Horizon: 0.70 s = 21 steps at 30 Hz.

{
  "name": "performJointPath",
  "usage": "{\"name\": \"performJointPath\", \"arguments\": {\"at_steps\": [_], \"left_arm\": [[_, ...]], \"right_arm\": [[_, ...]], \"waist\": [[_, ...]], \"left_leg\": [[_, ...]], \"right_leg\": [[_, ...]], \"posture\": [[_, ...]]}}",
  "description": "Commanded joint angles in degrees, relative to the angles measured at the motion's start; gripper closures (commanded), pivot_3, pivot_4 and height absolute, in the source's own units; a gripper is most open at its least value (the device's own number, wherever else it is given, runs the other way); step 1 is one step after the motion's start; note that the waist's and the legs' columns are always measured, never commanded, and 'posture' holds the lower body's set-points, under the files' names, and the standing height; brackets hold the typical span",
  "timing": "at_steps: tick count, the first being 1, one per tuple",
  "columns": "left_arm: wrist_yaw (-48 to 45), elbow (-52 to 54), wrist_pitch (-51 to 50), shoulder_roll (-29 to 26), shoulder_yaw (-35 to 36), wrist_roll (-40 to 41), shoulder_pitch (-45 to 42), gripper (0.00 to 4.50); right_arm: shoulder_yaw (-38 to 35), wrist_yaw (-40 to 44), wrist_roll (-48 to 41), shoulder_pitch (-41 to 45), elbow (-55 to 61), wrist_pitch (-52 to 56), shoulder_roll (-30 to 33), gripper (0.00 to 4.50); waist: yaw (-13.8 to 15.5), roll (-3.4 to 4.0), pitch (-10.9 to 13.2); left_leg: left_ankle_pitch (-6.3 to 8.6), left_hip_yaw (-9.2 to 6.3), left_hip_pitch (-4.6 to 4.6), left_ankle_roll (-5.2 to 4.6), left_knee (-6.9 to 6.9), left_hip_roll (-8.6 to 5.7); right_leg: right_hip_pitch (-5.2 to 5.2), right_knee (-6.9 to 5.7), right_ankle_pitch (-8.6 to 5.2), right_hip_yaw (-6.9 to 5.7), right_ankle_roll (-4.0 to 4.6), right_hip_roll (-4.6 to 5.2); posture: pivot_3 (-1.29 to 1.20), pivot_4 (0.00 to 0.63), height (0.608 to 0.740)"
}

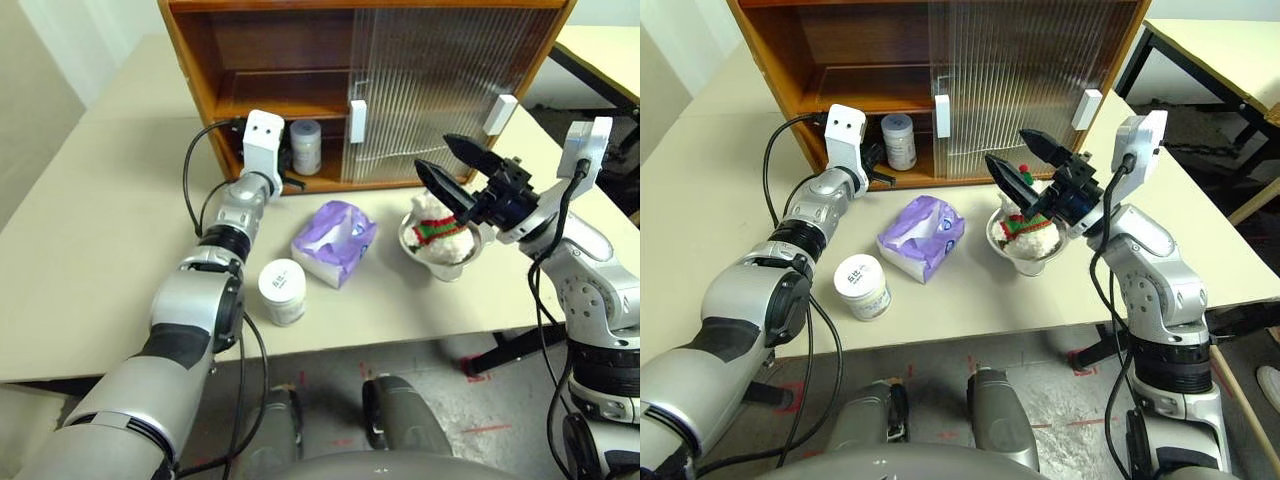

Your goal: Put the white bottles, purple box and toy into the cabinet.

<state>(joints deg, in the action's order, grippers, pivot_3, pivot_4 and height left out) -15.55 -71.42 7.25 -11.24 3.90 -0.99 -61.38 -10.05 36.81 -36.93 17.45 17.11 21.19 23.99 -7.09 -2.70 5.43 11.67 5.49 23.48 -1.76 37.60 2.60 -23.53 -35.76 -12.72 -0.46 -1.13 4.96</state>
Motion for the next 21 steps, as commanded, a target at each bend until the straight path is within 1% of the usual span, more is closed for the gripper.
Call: {"name": "performJointPath", "arguments": {"at_steps": [1, 9, 13, 18, 21], "left_arm": [[-2.9, -1.8, 0.6, 1.1, -1.6, -1.9, -1.6, 4.45], [-4.9, -2.3, 0.8, 2.4, -1.6, -2.2, -2.1, 4.45], [-5.5, -2.3, 0.7, 2.2, -1.4, -2.2, -2.4, 4.45], [-8.2, -0.7, 0.2, -0.3, -0.2, -0.7, -0.9, 4.45], [-12.8, 2.4, -0.9, -3.2, 0.8, 0.9, 1.6, 4.45]], "right_arm": [[-1.1, -0.6, -0.7, -0.9, 1.9, 0.1, 0.4, 0.00], [-1.3, -1.2, -1.0, -1.6, 2.6, 0.2, 0.5, 0.00], [-1.3, -1.0, -1.0, -1.6, 2.4, 0.2, 0.6, 0.00], [-1.5, -0.4, -0.9, -1.7, 1.8, 0.0, 1.0, 0.00], [-1.3, 1.4, -0.5, -2.2, 0.8, 0.0, 2.2, 0.00]], "waist": [[-0.1, 0.01, 0.0], [-1.3, 0.01, -0.3], [-1.7, 0.02, -0.4], [-1.9, 0.02, -0.4], [-1.9, 0.04, -0.4]], "left_leg": [[0.00, 0.00, 0.00, 0.00, 0.00, 0.00], [0.00, -0.05, 0.00, 0.00, 0.01, 0.01], [0.00, -0.11, -0.01, 0.00, 0.01, 0.00], [0.00, -0.12, -0.02, 0.00, 0.01, 0.00], [0.00, -0.12, -0.04, 0.00, 0.01, 0.01]], "right_leg": [[0.00, 0.00, 0.00, 0.00, 0.00, 0.00], [0.01, -0.01, 0.00, -0.01, 0.00, 0.00], [0.01, -0.01, 0.01, 0.00, 0.00, 0.00], [0.01, -0.04, 0.01, 0.00, 0.00, -0.01], [0.00, -0.04, 0.01, 0.01, 0.00, -0.01]], "posture": [[-0.21, 0.020, 0.740], [-0.21, 0.019, 0.740], [-0.21, 0.019, 0.740], [-0.19, 0.017, 0.740], [-0.17, 0.018, 0.740]]}}
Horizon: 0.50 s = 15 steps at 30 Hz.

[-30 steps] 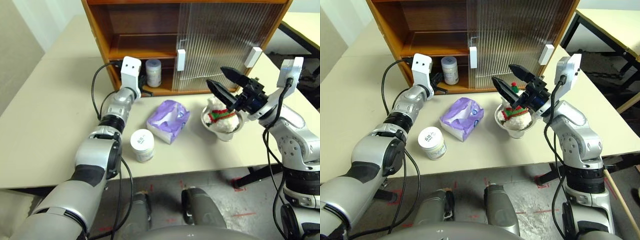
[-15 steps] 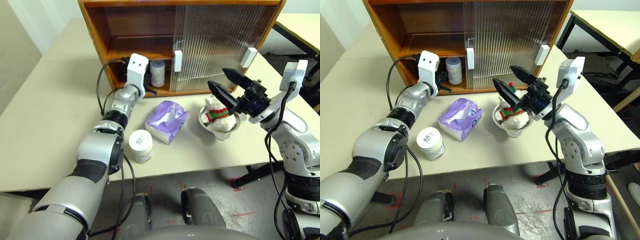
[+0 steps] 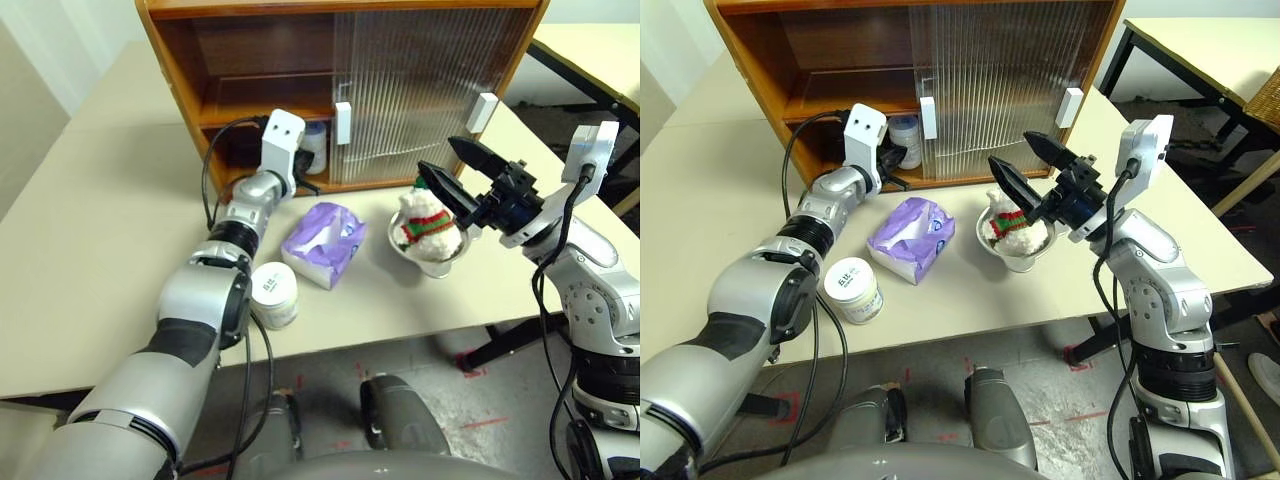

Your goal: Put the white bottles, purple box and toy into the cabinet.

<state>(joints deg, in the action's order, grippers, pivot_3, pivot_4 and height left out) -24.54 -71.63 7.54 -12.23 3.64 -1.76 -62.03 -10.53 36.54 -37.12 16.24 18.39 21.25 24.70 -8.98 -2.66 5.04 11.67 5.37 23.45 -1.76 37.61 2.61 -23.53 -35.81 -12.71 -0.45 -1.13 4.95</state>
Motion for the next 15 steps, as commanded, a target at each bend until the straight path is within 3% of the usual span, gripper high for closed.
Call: {"name": "performJointPath", "arguments": {"at_steps": [1, 10, 12, 15], "left_arm": [[-5.8, 4.2, -1.7, -3.2, 1.4, 2.3, 3.3, 4.45], [-32.0, 37.9, -14.2, -15.2, 3.3, 15.5, 22.4, 4.45], [-37.2, 45.1, -18.2, -18.1, 4.2, 20.0, 27.2, 3.93], [-42.1, 51.1, -23.6, -20.9, 6.3, 26.0, 32.3, 2.80]], "right_arm": [[-0.7, 2.5, -0.2, -1.2, -1.0, 0.0, 2.0, 0.00], [0.0, 14.8, -2.6, -2.5, -5.6, 1.5, 8.1, 0.00], [0.4, 19.0, -3.4, -3.1, -6.0, 2.0, 10.3, 0.00], [2.2, 25.2, -2.1, -4.1, -7.0, 1.2, 13.8, 0.00]], "waist": [[0.0, 0.02, 0.0], [0.9, 0.06, -0.1], [1.1, 0.08, -0.1], [2.3, 0.08, -0.1]], "left_leg": [[0.00, 0.00, 0.00, 0.00, 0.00, 0.01], [0.00, 0.01, -0.06, 0.00, -0.03, 0.09], [0.00, 0.03, -0.09, 0.00, -0.03, 0.11], [0.00, 0.05, -0.16, 0.00, -0.03, 0.12]], "right_leg": [[0.00, 0.00, 0.00, 0.00, 0.00, 0.00], [0.00, -0.04, 0.01, 0.06, 0.06, 0.01], [0.01, -0.04, 0.00, 0.08, 0.10, 0.01], [0.04, -0.05, -0.02, 0.10, 0.12, 0.01]], "posture": [[-0.16, 0.017, 0.740], [-0.07, 0.023, 0.740], [-0.06, 0.027, 0.740], [-0.05, 0.029, 0.740]]}}
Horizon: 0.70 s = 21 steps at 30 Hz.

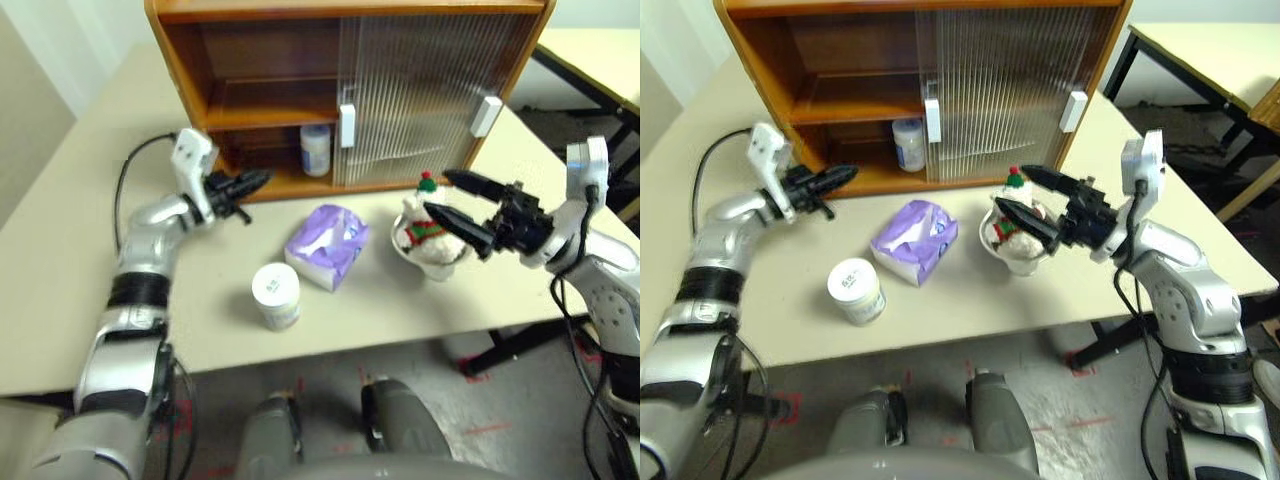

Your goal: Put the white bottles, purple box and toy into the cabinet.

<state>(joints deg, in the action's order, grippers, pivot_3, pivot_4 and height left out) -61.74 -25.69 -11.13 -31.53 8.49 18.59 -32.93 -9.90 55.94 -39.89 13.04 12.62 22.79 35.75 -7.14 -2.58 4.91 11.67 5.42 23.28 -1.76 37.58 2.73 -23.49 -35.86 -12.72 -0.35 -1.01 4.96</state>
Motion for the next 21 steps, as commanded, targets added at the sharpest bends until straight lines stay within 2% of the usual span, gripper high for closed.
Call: {"name": "performJointPath", "arguments": {"at_steps": [1, 4, 5, 7, 13, 17, 21], "left_arm": [[-5.9, 6.2, -6.3, -2.1, 2.1, 7.2, 4.1, 2.42], [-14.8, 10.4, -6.3, -6.3, 2.0, 10.2, 10.9, 1.33], [-17.5, 11.6, -5.7, -7.8, 1.5, 10.4, 13.1, 0.92], [-22.2, 13.5, -4.1, -10.8, 0.4, 10.0, 17.3, 0.12], [-28.3, 12.3, 2.6, -13.1, -2.4, 6.8, 21.7, 0.05], [-28.1, 11.6, 5.8, -10.5, -4.9, 5.6, 23.0, 0.05], [-26.2, 11.1, 10.8, -7.7, -7.4, 3.1, 22.8, 0.05]], "right_arm": [[2.4, 7.7, 1.6, -1.2, -1.7, -0.9, 3.7, 0.00], [5.0, 14.4, 1.5, -1.8, -2.1, -1.7, 5.4, 0.00], [5.4, 15.8, 1.3, -1.6, -2.1, -1.8, 5.5, 0.00], [5.9, 17.6, 1.7, -1.1, -2.3, -2.2, 5.6, 0.00], [6.5, 19.0, 1.5, 0.0, -2.5, -1.6, 4.4, 0.00], [8.4, 20.0, 3.2, -0.3, -2.4, -2.3, 4.4, 0.00], [8.4, 19.8, 2.4, -0.5, -0.9, -1.3, 4.2, 0.00]], "waist": [[0.9, 0.02, 0.0], [1.8, 0.01, -0.1], [2.0, 0.04, -0.1], [2.2, 0.05, -0.1], [4.3, 0.11, -0.2], [5.3, 0.45, -0.6], [5.4, 0.46, -0.6]], "left_leg": [[0.00, -0.01, -0.02, 0.00, 0.01, 0.00], [0.00, -0.01, -0.07, 0.00, 0.03, 0.01], [0.00, -0.01, -0.08, 0.01, 0.03, 0.03], [0.01, 0.01, -0.10, 0.01, 0.03, 0.04], [0.03, 0.00, -0.09, 0.05, 0.02, 0.08], [0.03, 0.08, -0.04, 0.05, -0.01, 0.08], [0.03, 0.11, 0.04, 0.05, -0.02, 0.07]], "right_leg": [[0.03, 0.00, 0.00, -0.01, 0.01, 0.00], [0.05, 0.01, -0.13, -0.01, 0.26, 0.00], [0.05, 0.00, -0.40, -0.01, 0.73, 0.00], [0.05, -0.01, -0.52, -0.01, 0.96, 0.00], [-0.25, 0.04, -0.53, -0.11, 0.98, 0.13], [-0.34, 0.08, -0.55, -0.10, 1.01, 0.18], [-0.39, 0.07, -0.56, -0.11, 1.02, 0.20]], "posture": [[-0.04, 0.029, 0.740], [-0.03, 0.030, 0.740], [-0.03, 0.029, 0.740], [-0.02, 0.028, 0.740], [-0.01, 0.024, 0.740], [-0.02, 0.023, 0.740], [-0.02, 0.021, 0.740]]}}
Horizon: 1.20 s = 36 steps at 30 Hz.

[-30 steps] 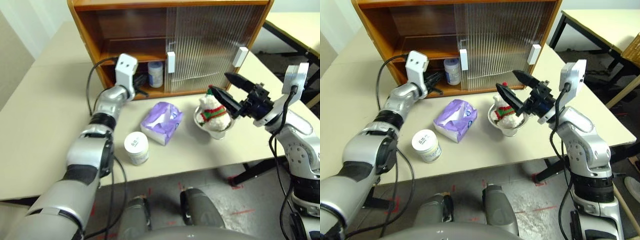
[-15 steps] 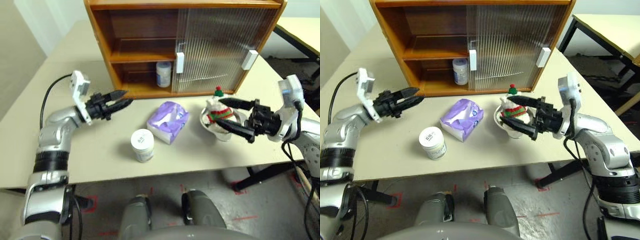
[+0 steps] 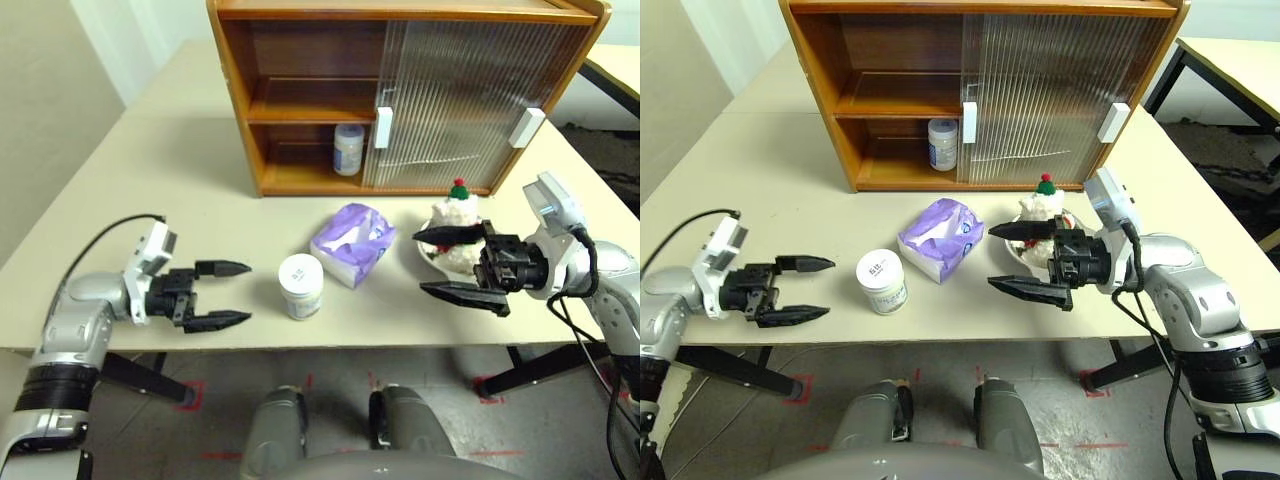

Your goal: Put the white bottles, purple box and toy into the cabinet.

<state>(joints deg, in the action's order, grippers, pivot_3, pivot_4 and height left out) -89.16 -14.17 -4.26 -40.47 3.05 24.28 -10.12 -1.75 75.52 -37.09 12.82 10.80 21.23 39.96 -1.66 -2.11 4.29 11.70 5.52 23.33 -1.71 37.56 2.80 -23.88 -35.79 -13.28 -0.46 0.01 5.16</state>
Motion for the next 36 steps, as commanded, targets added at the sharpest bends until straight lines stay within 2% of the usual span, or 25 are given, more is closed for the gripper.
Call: {"name": "performJointPath", "arguments": {"at_steps": [1, 8, 14, 22, 24, 27, 28, 36], "left_arm": [[1.7, -1.1, 5.8, 1.9, -2.5, -3.4, -0.2, 0.05], [4.7, -7.3, 17.5, 6.7, -6.4, -8.6, -2.0, 0.05], [6.8, -11.1, 21.2, 10.4, -10.2, -11.6, -2.8, 0.05], [8.6, -12.2, 20.6, 13.4, -12.0, -12.4, -3.1, 0.05], [9.5, -12.6, 19.4, 13.9, -12.1, -12.5, -3.4, 0.43], [9.3, -12.4, 17.9, 14.5, -12.0, -11.5, -3.4, 1.38], [9.0, -12.3, 17.7, 14.6, -11.9, -11.2, -3.4, 1.54], [7.3, -9.4, 15.4, 13.6, -11.4, -8.8, -2.2, 1.54]], "right_arm": [[0.3, 0.1, -0.4, -0.4, 1.1, 0.3, 0.0, 0.00], [0.7, -1.2, 0.1, -1.0, 2.4, 0.5, -0.4, 0.00], [0.6, -3.0, -0.4, -1.4, 3.8, 1.3, -0.9, 0.00], [0.7, -4.3, -0.4, -2.6, 5.5, 2.1, -0.6, 0.00], [0.6, -4.6, -0.5, -2.6, 5.7, 2.3, -0.6, 0.00], [0.8, -4.8, -0.2, -2.6, 5.6, 2.3, -0.6, 0.00], [0.8, -4.8, -0.2, -2.6, 5.6, 2.3, -0.6, 0.00], [1.1, -4.9, -0.1, -2.5, 5.5, 2.4, -0.6, 0.00]], "waist": [[-0.1, 0.00, 0.0], [-0.3, 0.11, -0.3], [-0.3, 0.18, -0.5], [0.6, 0.95, -1.2], [0.9, 1.00, -1.3], [1.2, 1.05, -1.3], [1.2, 1.06, -1.3], [1.1, 1.05, -1.3]], "left_leg": [[0.00, 0.00, 0.00, 0.00, 0.00, 0.00], [0.00, 0.00, -0.04, -0.01, 0.03, 0.00], [0.00, -0.02, -0.05, -0.01, 0.05, -0.01], [0.00, -0.07, -0.18, -0.01, 0.09, -0.08], [0.00, -0.09, -0.18, -0.01, 0.09, -0.08], [0.00, -0.11, -0.17, -0.01, 0.09, -0.09], [0.00, -0.11, -0.17, -0.01, 0.09, -0.09], [0.00, -0.13, -0.15, -0.01, 0.09, -0.09]], "right_leg": [[0.11, -0.01, 0.00, 0.01, 0.00, -0.02], [0.34, -0.02, 0.00, 0.01, -0.01, -0.09], [0.38, -0.02, 0.02, 0.00, -0.04, -0.10], [0.43, 0.20, -0.03, -0.13, -0.12, -0.03], [0.44, 0.22, -0.02, -0.13, -0.13, -0.03], [0.45, 0.23, -0.03, -0.17, -0.13, -0.03], [0.45, 0.23, -0.03, -0.18, -0.13, -0.03], [0.46, 0.27, -0.04, -0.19, -0.15, -0.04]], "posture": [[-0.02, 0.019, 0.740], [-0.03, 0.017, 0.740], [-0.04, 0.012, 0.740], [-0.05, 0.014, 0.740], [-0.05, 0.015, 0.740], [-0.05, 0.015, 0.740], [-0.05, 0.015, 0.740], [-0.05, 0.018, 0.740]]}}
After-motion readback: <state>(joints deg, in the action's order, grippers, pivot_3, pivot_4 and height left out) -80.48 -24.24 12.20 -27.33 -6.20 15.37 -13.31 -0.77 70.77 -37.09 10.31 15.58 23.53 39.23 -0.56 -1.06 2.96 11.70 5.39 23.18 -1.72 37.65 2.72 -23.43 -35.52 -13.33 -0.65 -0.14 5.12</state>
